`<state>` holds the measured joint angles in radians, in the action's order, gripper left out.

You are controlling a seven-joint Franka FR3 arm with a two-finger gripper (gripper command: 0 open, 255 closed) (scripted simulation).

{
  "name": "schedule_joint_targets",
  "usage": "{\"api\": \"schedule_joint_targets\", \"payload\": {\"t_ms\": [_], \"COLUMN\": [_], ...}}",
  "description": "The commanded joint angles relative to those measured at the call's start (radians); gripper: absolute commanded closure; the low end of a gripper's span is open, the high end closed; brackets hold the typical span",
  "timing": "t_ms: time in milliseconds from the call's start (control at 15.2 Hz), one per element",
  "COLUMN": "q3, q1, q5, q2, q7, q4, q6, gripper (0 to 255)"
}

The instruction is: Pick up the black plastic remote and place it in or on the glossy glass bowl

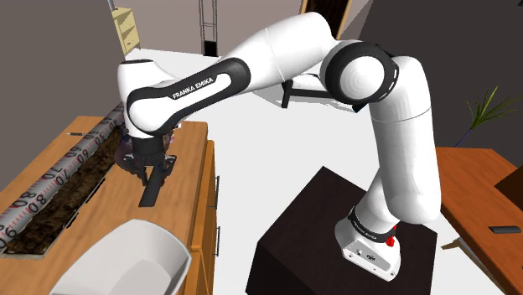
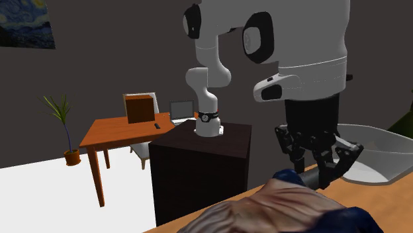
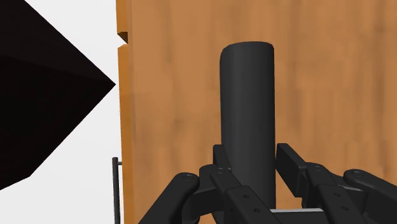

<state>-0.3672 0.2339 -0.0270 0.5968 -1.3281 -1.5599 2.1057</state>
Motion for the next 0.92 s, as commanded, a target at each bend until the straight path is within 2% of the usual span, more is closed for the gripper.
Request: {"api": "schedule_joint_targets", "payload": {"t_ms": [0,858], "q3": [-0.002,-0.014], "q1": [-0.002,-0.007], "q5": [-0.003,-0.017], "q2": [-0.014,-0.076], "q7": [-0.002,-0.017], "q4": [0.007,0.089], "q6": [-0.02,-0.161], "gripper": [255,255]}}
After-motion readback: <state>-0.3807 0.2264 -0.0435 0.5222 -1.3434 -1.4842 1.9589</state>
